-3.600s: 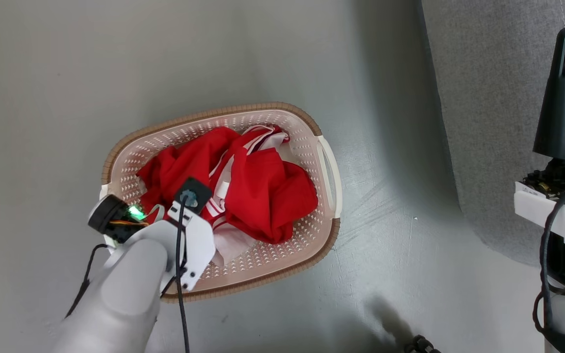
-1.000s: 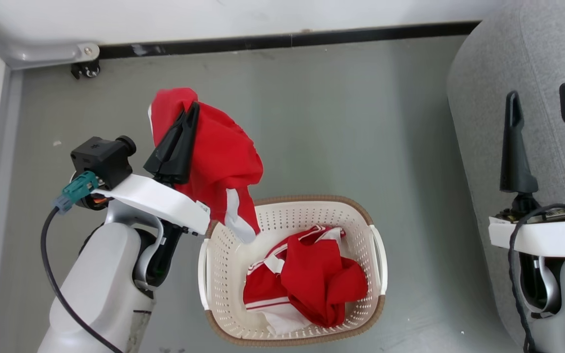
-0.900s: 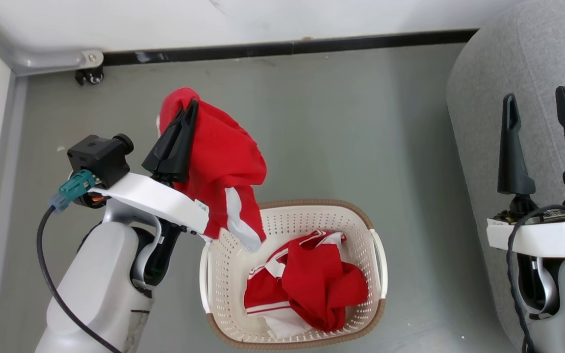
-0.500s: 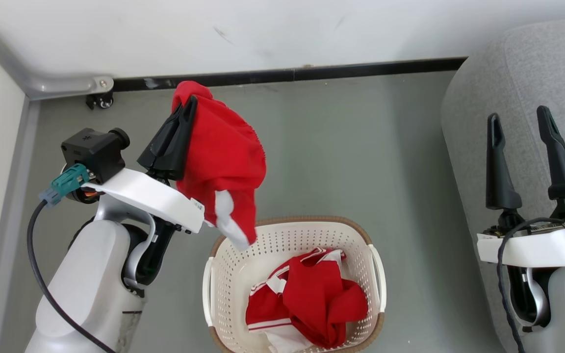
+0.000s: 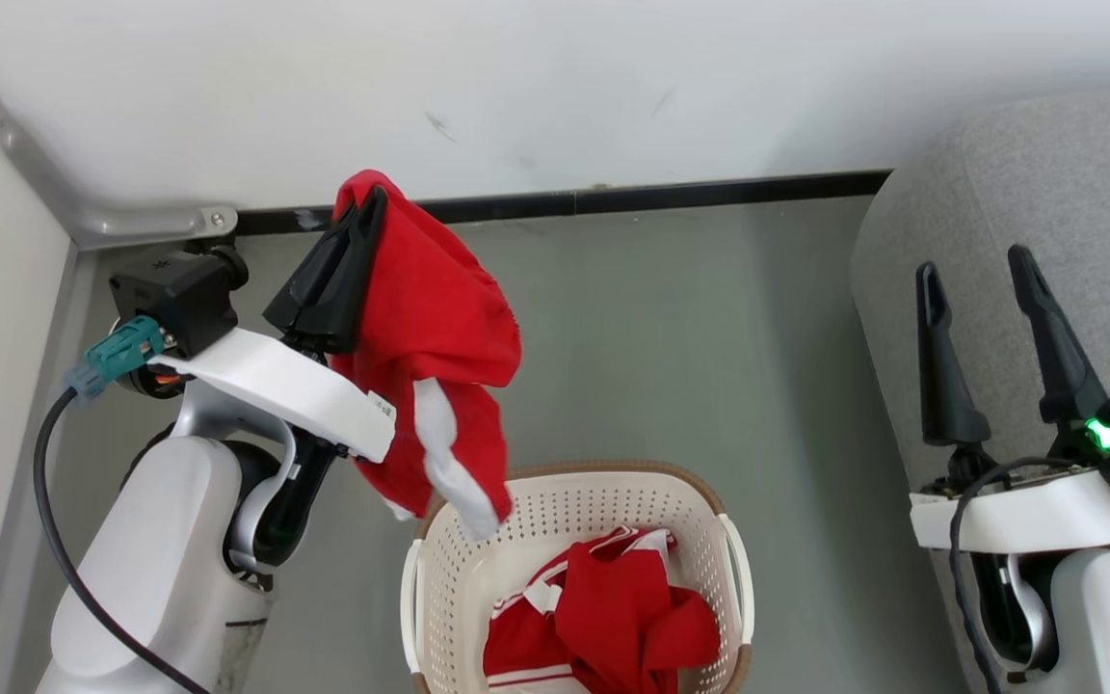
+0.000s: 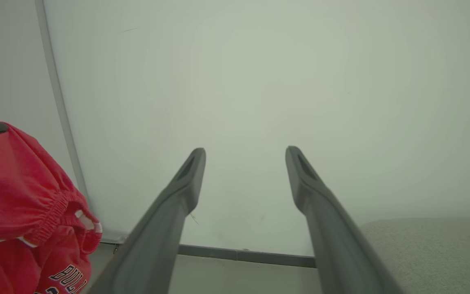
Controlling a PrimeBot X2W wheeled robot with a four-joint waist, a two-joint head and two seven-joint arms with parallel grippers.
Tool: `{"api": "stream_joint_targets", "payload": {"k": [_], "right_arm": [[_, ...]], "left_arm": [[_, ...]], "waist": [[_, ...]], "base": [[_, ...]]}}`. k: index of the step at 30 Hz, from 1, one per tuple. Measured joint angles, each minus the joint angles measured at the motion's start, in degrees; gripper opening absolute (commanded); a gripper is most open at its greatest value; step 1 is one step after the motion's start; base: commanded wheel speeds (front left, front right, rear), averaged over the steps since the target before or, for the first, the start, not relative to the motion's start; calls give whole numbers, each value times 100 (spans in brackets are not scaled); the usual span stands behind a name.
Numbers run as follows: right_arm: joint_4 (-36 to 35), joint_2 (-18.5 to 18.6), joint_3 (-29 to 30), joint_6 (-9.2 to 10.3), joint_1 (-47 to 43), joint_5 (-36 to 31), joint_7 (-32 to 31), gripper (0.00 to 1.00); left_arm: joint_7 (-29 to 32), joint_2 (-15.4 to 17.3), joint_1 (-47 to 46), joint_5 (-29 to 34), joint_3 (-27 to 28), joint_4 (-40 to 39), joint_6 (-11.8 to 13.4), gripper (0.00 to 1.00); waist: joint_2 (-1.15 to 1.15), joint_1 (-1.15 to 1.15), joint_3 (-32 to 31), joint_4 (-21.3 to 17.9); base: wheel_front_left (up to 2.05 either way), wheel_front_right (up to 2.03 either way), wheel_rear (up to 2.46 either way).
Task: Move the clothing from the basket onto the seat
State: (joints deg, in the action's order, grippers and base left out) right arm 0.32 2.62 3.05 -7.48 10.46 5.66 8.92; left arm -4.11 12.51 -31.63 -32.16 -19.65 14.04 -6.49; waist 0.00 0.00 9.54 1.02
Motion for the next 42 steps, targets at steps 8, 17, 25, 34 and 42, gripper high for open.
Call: {"api": "stream_joint_targets", "payload": {"k": [8, 17, 25, 34, 42], "right_arm": [[37, -1, -52, 0, -130, 103, -58, 100], [71, -3, -58, 0, -359, 103, -143, 100], [86, -3, -120, 0, -503, 102, -244, 100], [-21, -7, -390, 0, -622, 103, -359, 100], [-181, -3, -925, 0, -729, 99, -553, 100]], "left_arm": [[211, 94, 179, -44, 10, -144, 99, 0], [417, 165, 366, -48, 9, -298, 196, 0], [620, 259, 464, -48, -13, -491, 244, 0], [873, 309, 464, -157, -74, -835, 244, 0], [1147, 312, 464, -224, -247, -1174, 237, 0]], "waist": [[0, 0, -242, -21], [0, 0, -509, -54], [0, 0, -725, -63], [0, 0, -937, -55], [0, 0, -1029, -32]], "base": [[0, 0, 0], [0, 0, 0], [0, 0, 0], [0, 0, 0], [0, 0, 0]]}}
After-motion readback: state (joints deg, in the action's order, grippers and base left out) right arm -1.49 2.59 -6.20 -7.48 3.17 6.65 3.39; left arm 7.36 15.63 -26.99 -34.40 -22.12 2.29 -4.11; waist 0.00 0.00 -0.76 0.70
